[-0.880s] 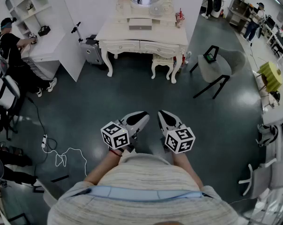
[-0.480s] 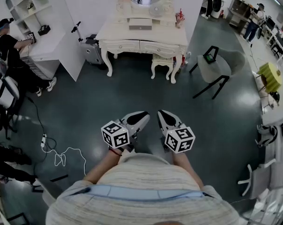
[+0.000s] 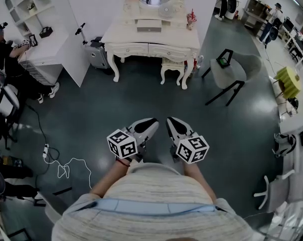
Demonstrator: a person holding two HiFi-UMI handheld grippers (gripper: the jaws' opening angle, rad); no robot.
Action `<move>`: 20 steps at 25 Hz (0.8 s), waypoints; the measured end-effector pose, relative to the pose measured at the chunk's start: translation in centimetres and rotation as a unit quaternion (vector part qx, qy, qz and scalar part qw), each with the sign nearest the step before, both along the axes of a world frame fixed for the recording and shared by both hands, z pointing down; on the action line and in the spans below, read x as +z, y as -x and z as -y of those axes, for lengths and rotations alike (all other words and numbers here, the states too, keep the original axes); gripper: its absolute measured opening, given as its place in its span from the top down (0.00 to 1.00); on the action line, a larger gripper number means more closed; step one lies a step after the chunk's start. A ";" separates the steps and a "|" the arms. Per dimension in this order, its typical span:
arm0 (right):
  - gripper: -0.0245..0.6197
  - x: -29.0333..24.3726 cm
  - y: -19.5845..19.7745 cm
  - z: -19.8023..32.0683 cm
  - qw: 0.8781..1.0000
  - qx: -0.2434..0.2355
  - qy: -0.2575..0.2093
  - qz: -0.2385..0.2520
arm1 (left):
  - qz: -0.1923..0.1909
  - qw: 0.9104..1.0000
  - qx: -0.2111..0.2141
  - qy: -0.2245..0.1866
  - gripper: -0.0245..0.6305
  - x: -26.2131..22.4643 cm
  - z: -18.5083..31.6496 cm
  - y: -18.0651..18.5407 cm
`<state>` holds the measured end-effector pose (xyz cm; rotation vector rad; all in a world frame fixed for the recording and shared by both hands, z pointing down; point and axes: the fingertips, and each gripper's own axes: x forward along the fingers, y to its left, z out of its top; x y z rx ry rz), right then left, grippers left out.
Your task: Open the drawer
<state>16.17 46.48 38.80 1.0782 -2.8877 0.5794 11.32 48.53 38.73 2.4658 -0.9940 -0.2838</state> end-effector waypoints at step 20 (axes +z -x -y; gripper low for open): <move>0.95 1.4 2.3 6.1 1.000 0.005 0.023 -0.007 | -0.020 1.000 -0.007 0.020 0.87 1.5 6.0 2.3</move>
